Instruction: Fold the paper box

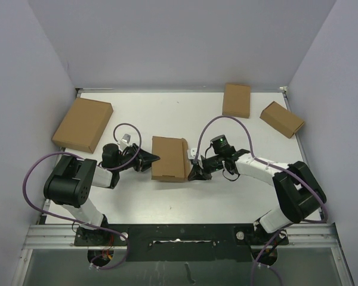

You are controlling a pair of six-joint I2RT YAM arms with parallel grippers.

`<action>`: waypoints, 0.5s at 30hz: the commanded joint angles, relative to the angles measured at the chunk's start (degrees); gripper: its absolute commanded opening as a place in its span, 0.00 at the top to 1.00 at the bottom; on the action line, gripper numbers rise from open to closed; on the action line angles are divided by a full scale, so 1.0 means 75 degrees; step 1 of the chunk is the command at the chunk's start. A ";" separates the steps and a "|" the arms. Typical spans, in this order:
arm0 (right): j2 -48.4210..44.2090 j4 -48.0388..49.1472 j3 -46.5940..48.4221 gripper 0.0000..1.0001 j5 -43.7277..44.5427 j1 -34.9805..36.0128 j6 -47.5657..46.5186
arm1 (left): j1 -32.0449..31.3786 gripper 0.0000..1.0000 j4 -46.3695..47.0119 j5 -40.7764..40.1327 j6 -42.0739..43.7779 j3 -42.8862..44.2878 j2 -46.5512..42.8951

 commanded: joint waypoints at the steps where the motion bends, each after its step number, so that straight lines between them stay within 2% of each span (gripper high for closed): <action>1: 0.0011 0.0411 0.0417 1.00 -0.0328 -0.0096 0.0246 | -0.0015 0.73 0.0370 0.0360 0.0130 0.0285 -0.0375; 9: 0.0039 0.0278 0.0587 1.00 -0.0265 -0.0103 0.0488 | -0.0139 0.73 -0.0559 -0.0008 0.0662 0.0386 -0.0688; 15: 0.0057 0.0125 0.0714 1.00 -0.0125 0.0017 0.0491 | -0.0366 0.74 -0.2355 -0.0467 0.1504 0.0755 -0.1319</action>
